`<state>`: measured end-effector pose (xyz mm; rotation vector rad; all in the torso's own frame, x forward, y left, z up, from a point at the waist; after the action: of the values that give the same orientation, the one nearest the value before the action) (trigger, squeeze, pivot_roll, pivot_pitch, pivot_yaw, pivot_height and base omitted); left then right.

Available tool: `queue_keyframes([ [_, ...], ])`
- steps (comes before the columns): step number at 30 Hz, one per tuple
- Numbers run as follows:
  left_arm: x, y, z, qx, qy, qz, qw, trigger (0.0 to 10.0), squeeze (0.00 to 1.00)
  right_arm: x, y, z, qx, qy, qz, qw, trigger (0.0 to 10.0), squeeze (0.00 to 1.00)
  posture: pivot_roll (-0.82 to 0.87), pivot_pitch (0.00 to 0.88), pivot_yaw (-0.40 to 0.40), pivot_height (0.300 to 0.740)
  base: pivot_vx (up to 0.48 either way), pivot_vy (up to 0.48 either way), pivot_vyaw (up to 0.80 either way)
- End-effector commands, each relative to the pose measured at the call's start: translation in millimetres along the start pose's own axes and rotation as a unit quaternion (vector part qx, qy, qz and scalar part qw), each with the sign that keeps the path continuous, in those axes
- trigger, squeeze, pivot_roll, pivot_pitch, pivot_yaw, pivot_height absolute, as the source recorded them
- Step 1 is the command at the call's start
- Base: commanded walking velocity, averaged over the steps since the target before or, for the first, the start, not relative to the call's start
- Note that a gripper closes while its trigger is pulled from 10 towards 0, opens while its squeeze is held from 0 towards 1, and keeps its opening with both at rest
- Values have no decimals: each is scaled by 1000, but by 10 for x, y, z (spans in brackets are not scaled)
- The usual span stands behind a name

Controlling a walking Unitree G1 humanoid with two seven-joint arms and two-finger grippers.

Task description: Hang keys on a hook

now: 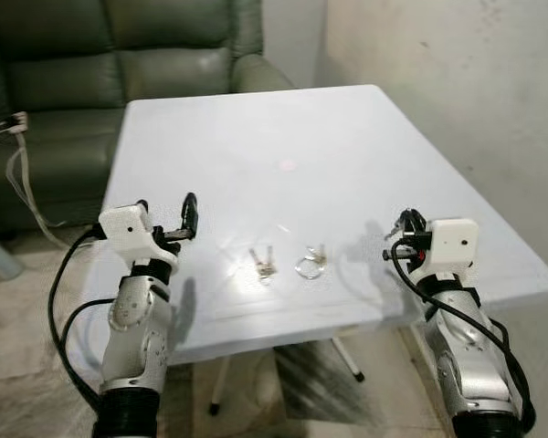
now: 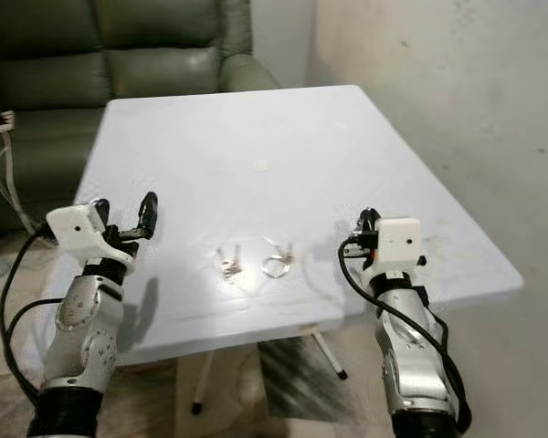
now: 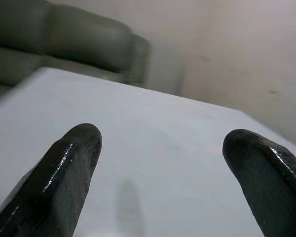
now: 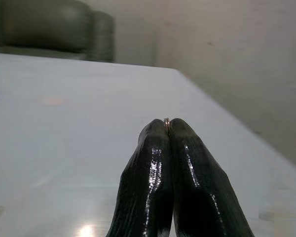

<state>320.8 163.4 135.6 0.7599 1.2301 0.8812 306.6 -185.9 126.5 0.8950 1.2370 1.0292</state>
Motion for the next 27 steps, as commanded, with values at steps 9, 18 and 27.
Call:
queue_keyframes([
  [9, 42, 3, 14, -1, 9, 10, 1000, 10000, 0, 9, 65, 8, -8, 2, 1, 1000, 10000, 0, 2, 0, -35, 740, 0, 0, -769],
  [18, 46, -4, 6, -3, 11, 11, 1000, 10000, 0, 3, 74, 23, -9, 3, 1, 1000, 10000, 0, 4, 0, -40, 740, 0, 0, -769],
  [27, 52, 0, 0, -4, 14, 11, 1000, 10000, 0, 7, 92, 34, -10, 3, 2, 1000, 10000, 0, 8, 0, -43, 740, 0, 0, -769],
])
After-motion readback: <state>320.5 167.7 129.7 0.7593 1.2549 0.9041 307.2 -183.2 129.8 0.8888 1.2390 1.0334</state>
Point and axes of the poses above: a point about 5 cm out from each wrist's last joint towards the gripper, its own z axis pointing out of the wrist towards the gripper, its own y axis along the axis of the wrist's last joint, x = y × z, the point moved 1 cm from there along z, pointing out of the wrist towards the gripper, and after that the axes turned 14 degrees about -z, right-handed, at the moved point
